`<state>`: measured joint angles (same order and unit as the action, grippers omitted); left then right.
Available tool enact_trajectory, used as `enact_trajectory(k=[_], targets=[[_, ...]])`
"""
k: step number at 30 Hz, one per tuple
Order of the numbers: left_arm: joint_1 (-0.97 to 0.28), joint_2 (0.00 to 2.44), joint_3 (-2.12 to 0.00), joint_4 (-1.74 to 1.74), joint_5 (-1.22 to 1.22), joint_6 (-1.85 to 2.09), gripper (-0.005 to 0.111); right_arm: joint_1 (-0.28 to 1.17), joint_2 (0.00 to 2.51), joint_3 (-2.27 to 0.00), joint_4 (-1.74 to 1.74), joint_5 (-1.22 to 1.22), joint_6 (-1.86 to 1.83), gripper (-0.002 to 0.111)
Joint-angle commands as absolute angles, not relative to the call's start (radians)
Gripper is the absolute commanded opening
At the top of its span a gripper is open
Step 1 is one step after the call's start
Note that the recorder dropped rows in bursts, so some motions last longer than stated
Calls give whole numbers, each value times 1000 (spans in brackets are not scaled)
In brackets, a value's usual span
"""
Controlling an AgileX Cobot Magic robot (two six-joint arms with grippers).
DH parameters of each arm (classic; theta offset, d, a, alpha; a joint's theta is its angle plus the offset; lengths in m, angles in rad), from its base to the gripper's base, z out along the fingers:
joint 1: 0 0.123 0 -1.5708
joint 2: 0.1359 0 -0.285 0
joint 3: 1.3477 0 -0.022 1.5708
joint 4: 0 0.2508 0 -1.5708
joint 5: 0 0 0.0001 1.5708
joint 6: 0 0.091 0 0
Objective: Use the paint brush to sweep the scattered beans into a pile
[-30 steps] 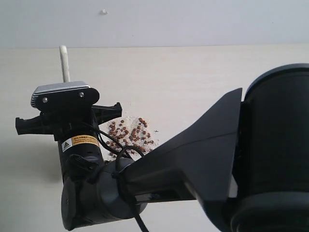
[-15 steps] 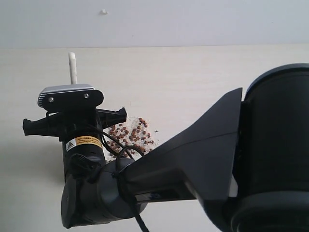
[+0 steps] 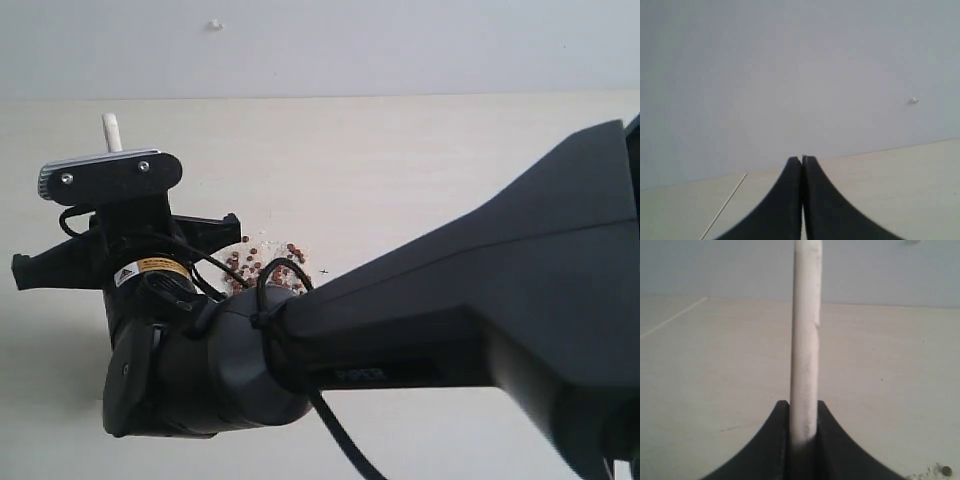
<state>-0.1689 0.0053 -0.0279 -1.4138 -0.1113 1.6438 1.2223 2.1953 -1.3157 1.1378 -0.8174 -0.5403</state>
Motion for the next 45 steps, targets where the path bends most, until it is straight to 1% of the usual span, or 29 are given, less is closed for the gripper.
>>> enact_trajectory(k=[1, 7, 12, 16, 19, 24, 28, 31, 32, 45], targets=[[-175, 0, -24, -1412, -103, 1641, 0, 1219, 2189, -1313, 1209, -808, -673, 0], [-175, 0, -24, -1412, -103, 1641, 0, 1213, 2189, -1313, 1233, -814, -781, 0], [-175, 0, -24, -1412, -103, 1641, 0, 1148, 2189, -1313, 1334, -814, -893, 0], [-175, 0, -24, -1412, -103, 1641, 0, 1117, 2187, -1313, 1315, -818, -917, 0], [-175, 0, -24, -1412, -103, 1641, 0, 1115, 2174, -1313, 1302, -817, -952, 0], [-175, 0, -24, -1412, -103, 1641, 0, 1154, 2095, -1313, 1307, -782, -1036, 0], [-175, 0, -24, -1412, -103, 1641, 0, 1173, 2063, -1313, 1338, -653, -1088, 0], [-175, 0, -24, -1412, -103, 1641, 0, 1175, 2062, -1309, 1374, -475, -1130, 0], [-175, 0, -24, -1412, -103, 1641, 0, 1175, 2062, -1301, 1361, -466, -1130, 0], [-175, 0, -24, -1412, -103, 1641, 0, 1121, 2064, -1224, 1297, -511, -1166, 0]])
